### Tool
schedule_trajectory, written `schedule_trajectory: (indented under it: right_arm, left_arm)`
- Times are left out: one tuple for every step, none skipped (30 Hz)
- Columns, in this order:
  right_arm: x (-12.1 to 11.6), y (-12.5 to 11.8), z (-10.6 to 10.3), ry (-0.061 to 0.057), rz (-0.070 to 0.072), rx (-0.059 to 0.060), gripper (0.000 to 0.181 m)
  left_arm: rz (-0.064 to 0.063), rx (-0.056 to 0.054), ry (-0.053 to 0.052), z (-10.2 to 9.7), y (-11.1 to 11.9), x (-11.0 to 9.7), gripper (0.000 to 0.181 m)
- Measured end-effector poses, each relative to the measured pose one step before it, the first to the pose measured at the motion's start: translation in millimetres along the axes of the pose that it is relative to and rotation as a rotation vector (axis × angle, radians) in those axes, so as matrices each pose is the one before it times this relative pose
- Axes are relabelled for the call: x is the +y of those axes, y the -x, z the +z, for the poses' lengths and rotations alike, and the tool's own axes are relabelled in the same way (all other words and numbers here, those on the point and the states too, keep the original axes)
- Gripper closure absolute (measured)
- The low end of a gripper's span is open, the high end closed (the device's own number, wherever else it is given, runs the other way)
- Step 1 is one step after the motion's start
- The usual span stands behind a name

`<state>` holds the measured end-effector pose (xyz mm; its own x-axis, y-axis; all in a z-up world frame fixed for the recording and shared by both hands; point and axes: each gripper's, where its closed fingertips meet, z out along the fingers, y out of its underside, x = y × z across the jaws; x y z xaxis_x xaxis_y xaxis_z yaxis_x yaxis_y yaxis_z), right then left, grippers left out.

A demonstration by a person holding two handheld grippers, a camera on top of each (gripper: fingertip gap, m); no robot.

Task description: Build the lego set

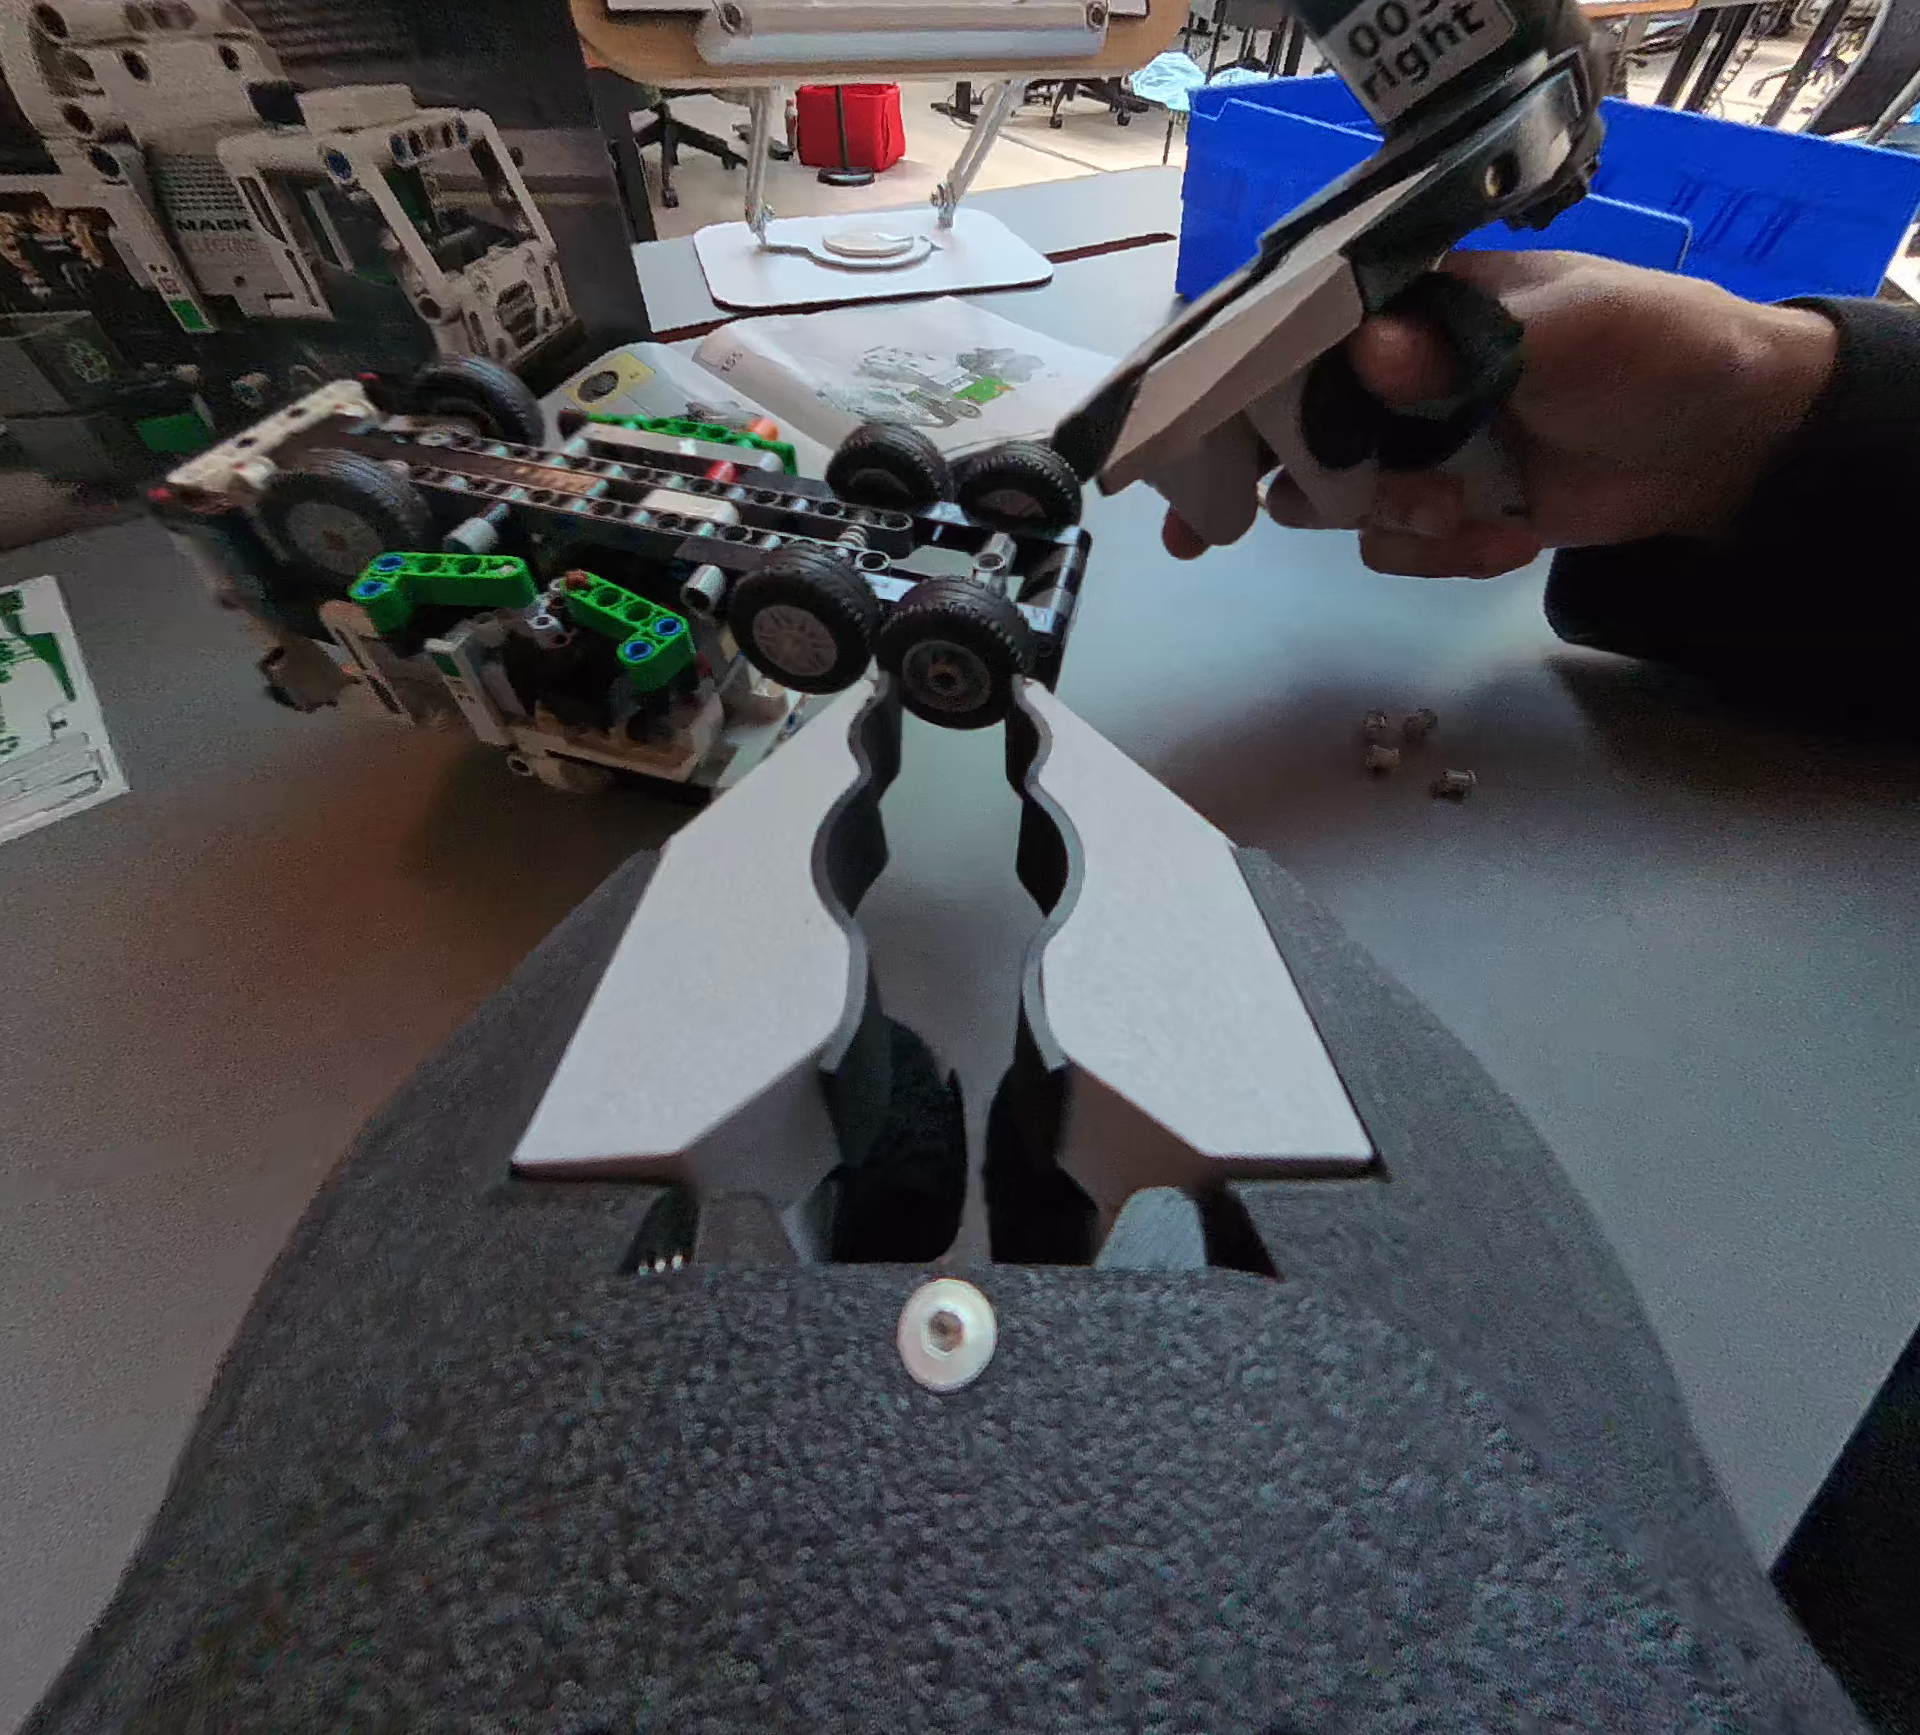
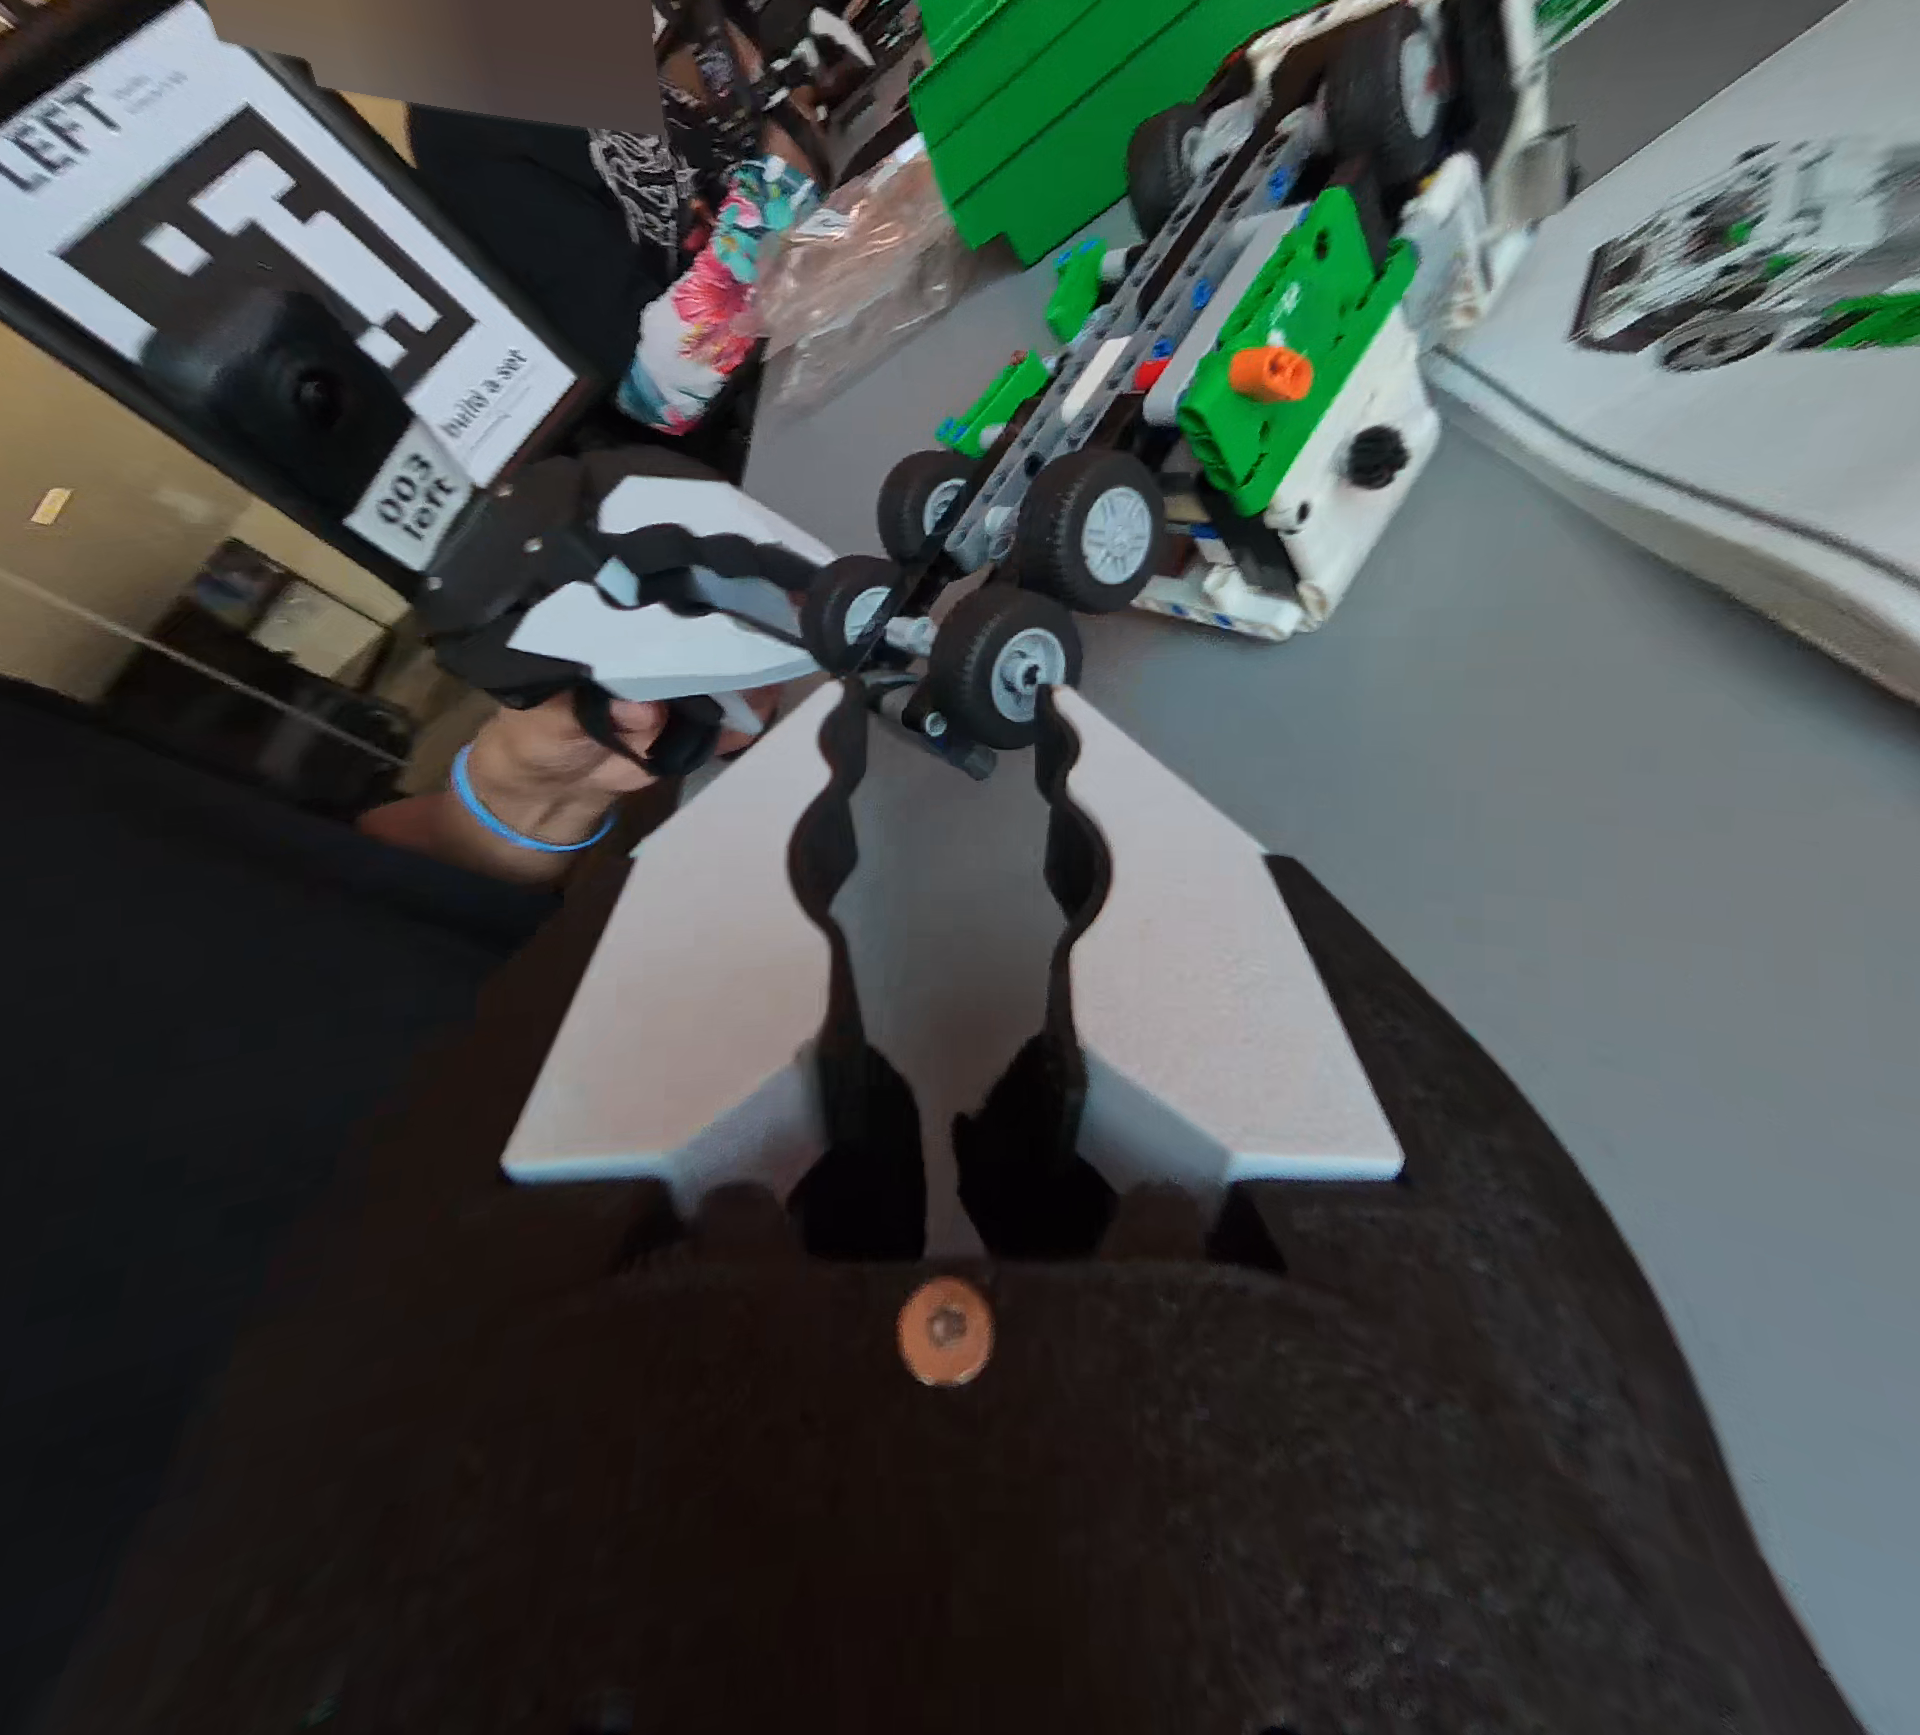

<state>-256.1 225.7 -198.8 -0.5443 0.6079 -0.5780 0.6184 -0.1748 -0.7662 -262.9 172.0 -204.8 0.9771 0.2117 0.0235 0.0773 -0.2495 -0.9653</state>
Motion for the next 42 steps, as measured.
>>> schedule_trajectory:
  right_arm:
    - [0.29, 4.45, 0.07, -0.0003, 0.0269, -0.0324, 0.152]
    - [-0.38, 3.46, 0.15, -0.0066, -0.0003, -0.0209, 0.152]
    - [-1.34, -0.55, -0.41, -0.0073, -0.0064, 0.0059, 0.15]
    - [-2.23, -2.5, -1.25, -0.0084, -0.0163, 0.0141, 0.149]
    - [-3.8, -1.77, -1.38, -0.0152, -0.0229, 0.0042, 0.149]
    - [-4.52, -2.41, -1.01, -0.016, -0.0141, 0.0017, 0.149]
    - [-4.08, -3.89, 0.21, -0.0098, 0.0011, 0.0007, 0.149]
    - [-2.42, -4.16, 2.2, 0.0022, 0.0183, -0.0127, 0.15]
    - [-0.63, -4.56, 4.1, 0.0186, 0.045, -0.0269, 0.151]
    - [-0.09, -2.53, 4.97, 0.0323, 0.0754, -0.0533, 0.15]
    - [-0.55, -1.42, 4.64, 0.0292, 0.0857, -0.066, 0.149]
    - [-0.61, -3.36, 3.84, 0.0212, 0.0795, -0.0512, 0.145]
    - [-0.13, -4.02, 2.86, 0.0213, 0.0578, -0.0369, 0.142]
    - [-0.45, -4.64, 1.81, 0.0118, 0.0396, -0.0186, 0.14]
    - [-0.73, -2.05, 1.53, 0.0044, 0.0265, -0.0207, 0.14]
    - [-2.25, 4.56, 1.71, -0.0082, 0.0208, -0.0484, 0.14]
    - [-1.84, 5.19, 2.2, -0.0067, 0.0223, -0.0433, 0.139]
    - [-0.06, 1.41, 2.36, 0.0029, 0.0113, -0.0097, 0.139]
    - [0.61, -0.37, 2.37, 0.0021, -0.007, 0.0104, 0.141]
    - [2.21, -2.43, 2.33, 0.0079, -0.0065, 0.0243, 0.148]
    - [1.89, -1.76, 2.79, 0.0025, 0.0019, 0.0196, 0.152]
    - [1.07, 0.81, 3.35, -0.0089, 0.0169, 0.006, 0.152]
    - [2.06, 0.66, 3.94, -0.0063, 0.0106, 0.0108, 0.152]
    - [1.87, 0.24, 3.89, -0.0077, 0.0006, 0.0165, 0.152]
    - [0.64, 0.6, 2.84, -0.0166, -0.0042, 0.0148, 0.152]
    - [-0.24, 0.62, 2.05, -0.0205, 0.0065, 0.0107, 0.152]
    - [-1.17, 0.24, 1.46, -0.023, -0.0032, 0.0093, 0.151]
    - [-1.2, -0.72, 0.83, -0.0209, -0.0092, 0.0128, 0.149]
    - [1.87, 0.78, 1.88, 0.0032, -0.0016, -0.0011, 0.146]
    - [1.18, 1.23, 1.91, -0.0018, 0.0106, -0.0102, 0.144]
    - [-1.76, 0.21, 0.73, -0.0216, 0.0163, -0.0086, 0.145]
    - [-3.12, -0.52, 0.43, -0.0279, 0.0118, -0.0066, 0.147]
    - [-1.43, -1.25, 1.43, -0.0121, 0.0061, -0.0025, 0.149]
    - [-0.19, -1.7, 2.13, -0.0044, 0.0081, 0.0033, 0.151]
    - [-0.74, -0.6, 2.11, -0.0098, 0.0074, 0.0002, 0.15]
    - [-0.08, -0.52, 1.37, -0.0046, 0.0071, 0.0014, 0.151]
    - [-0.59, -0.47, 0.19, -0.0072, -0.0011, 0.0054, 0.151]
    - [-0.01, 0.13, -0.12, -0.0019, -0.0007, 0.0054, 0.151]
    - [0.24, 0.4, -0.34, -0.0004, -0.0017, 0.0054, 0.151]
    - [-0.06, 0.72, -0.88, -0.0036, -0.0059, 0.0034, 0.151]
    - [-0.2, 1.29, -1.29, -0.0037, 0.0013, 0.0002, 0.151]
    - [-0.41, 1.64, -1.58, -0.0015, 0.0039, -0.0025, 0.151]
  left_arm:
    - [0.0083, -0.0046, -0.0093, -5.19, 3.94, -1.25, 0.152]
    - [0.0055, 0.0006, -0.0044, -4.09, 3.12, -1.27, 0.146]
    - [0.0045, 0.0058, 0.0028, -3.35, 2.32, -1.2, 0.141]
    - [0.01, 0.012, 0.0064, -3.18, 0.75, -1.72, 0.135]
    - [0.0204, 0.0109, 0.0063, -3.66, 0.44, -2.92, 0.132]
    - [0.0341, 0.0059, 0.0022, -4.35, 0.74, -4.5, 0.13]
    - [0.0469, 0.0101, -0.003, -3.96, -0.14, -5.85, 0.13]
    - [0.0553, 0.018, 0.001, -1.71, -1.0, -5.92, 0.128]
    - [0.0654, 0.0231, 0.012, 0.99, -0.94, -4.46, 0.123]
    - [0.0751, 0.0267, 0.0213, 3.4, -0.53, -2.74, 0.118]
    - [0.078, 0.0268, 0.0301, 5.12, 0.24, -0.54, 0.113]
    - [0.0711, 0.0191, 0.0359, 6.51, 1.69, 0.86, 0.108]
    - [0.0555, 0.0156, 0.0386, 6.92, 1.77, 1.49, 0.102]
    - [0.0397, 0.0211, 0.0384, 6.86, 0.22, 2.07, 0.095]
    - [0.0299, 0.0235, 0.0272, 6.01, -1.63, 1.51, 0.093]
    - [0.0272, 0.0271, 0.0177, 5.6, -3.93, 1.42, 0.092]
    - [0.0279, 0.0228, 0.021, 5.62, -5.1, 2.2, 0.093]
    - [0.0308, 0.0035, 0.0266, 5.57, -3.35, 3.28, 0.094]
    - [0.0385, -0.017, 0.0358, 5.0, -0.93, 4.42, 0.094]
    - [0.0473, -0.0296, 0.0446, 4.4, 0.12, 5.38, 0.095]
    - [0.0466, -0.0348, 0.0469, 3.65, 0.75, 5.2, 0.097]
    - [0.0362, -0.022, 0.038, 2.71, -1.35, 3.38, 0.103]
    - [0.0238, -0.0177, 0.0291, 1.84, -1.89, 2.03, 0.108]
    - [0.0248, -0.0431, 0.0348, 1.27, 1.98, 3.19, 0.114]
    - [0.039, -0.0585, 0.0361, 0.38, 3.97, 3.58, 0.119]
    - [0.0425, -0.0556, 0.0346, 0.13, 3.45, 3.45, 0.123]
    - [0.0267, -0.0495, 0.0349, 0.61, 2.8, 3.46, 0.126]
    - [0.0119, -0.0443, 0.0262, 0.85, 2.18, 2.48, 0.129]
    - [0.0213, -0.0412, 0.0109, 0.25, 1.46, 1.23, 0.132]
    - [0.0288, -0.0413, -0.0003, -0.33, 1.67, 0.45, 0.136]
    - [0.02, -0.0432, -0.0007, -0.6, 2.76, 0.86, 0.137]
    - [0.0143, -0.0313, 0.0074, 0.09, 1.94, 2.64, 0.137]
    - [0.0092, -0.0102, 0.0171, 1.08, -0.31, 4.22, 0.138]
    - [-0.0011, -0.0039, 0.0131, 1.43, -0.79, 3.59, 0.137]
    - [0.0034, -0.0087, 0.0032, 1.13, -0.12, 1.68, 0.137]
    - [0.0101, -0.0106, 0.0024, 0.72, 0.17, 1.15, 0.138]
    - [0.0049, -0.009, 0.0028, 0.56, 0.37, 1.09, 0.138]
    - [-0.0002, -0.0074, 0.0027, -0.02, 0.47, 0.6, 0.139]
    - [0.0002, -0.0045, 0.0052, -0.39, 0.7, 0.43, 0.14]
    - [0.0014, -0.0063, 0.0073, -0.67, 1.43, 0.1, 0.141]
    - [0.0055, -0.0144, 0.0104, -0.71, 2.68, 0.27, 0.144]
    - [0.0056, -0.0139, 0.011, -0.45, 2.84, 0.54, 0.147]
